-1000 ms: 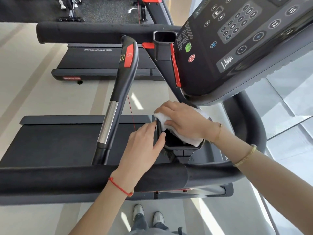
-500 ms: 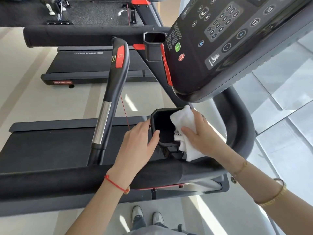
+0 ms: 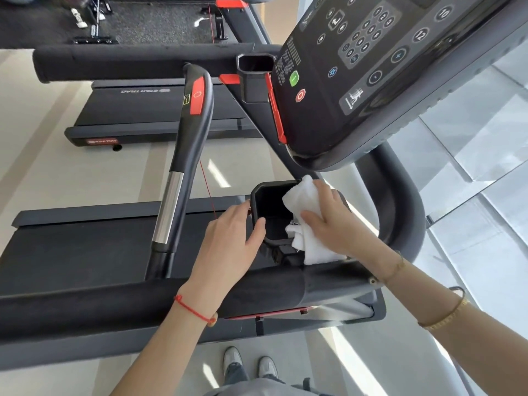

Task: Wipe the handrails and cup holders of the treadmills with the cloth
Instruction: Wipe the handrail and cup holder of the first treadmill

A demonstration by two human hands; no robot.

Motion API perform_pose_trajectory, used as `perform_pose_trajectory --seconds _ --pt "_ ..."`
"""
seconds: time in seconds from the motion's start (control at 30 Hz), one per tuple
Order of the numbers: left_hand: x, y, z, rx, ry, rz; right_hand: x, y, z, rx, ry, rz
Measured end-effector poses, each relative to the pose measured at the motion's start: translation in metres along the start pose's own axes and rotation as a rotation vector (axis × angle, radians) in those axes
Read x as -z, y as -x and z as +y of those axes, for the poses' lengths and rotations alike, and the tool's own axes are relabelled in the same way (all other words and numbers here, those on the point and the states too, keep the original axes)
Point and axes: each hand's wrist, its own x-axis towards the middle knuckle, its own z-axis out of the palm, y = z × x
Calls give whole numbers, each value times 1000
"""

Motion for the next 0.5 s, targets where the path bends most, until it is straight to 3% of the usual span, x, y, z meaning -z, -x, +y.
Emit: perform_pose_trajectory --seconds 0.3,0.5 --pt "1 0 3 -5 -9 3 7 -47 -14 486 483 -113" --pt "1 0 2 17 -4 -8 7 -61 -24 629 511 -215"
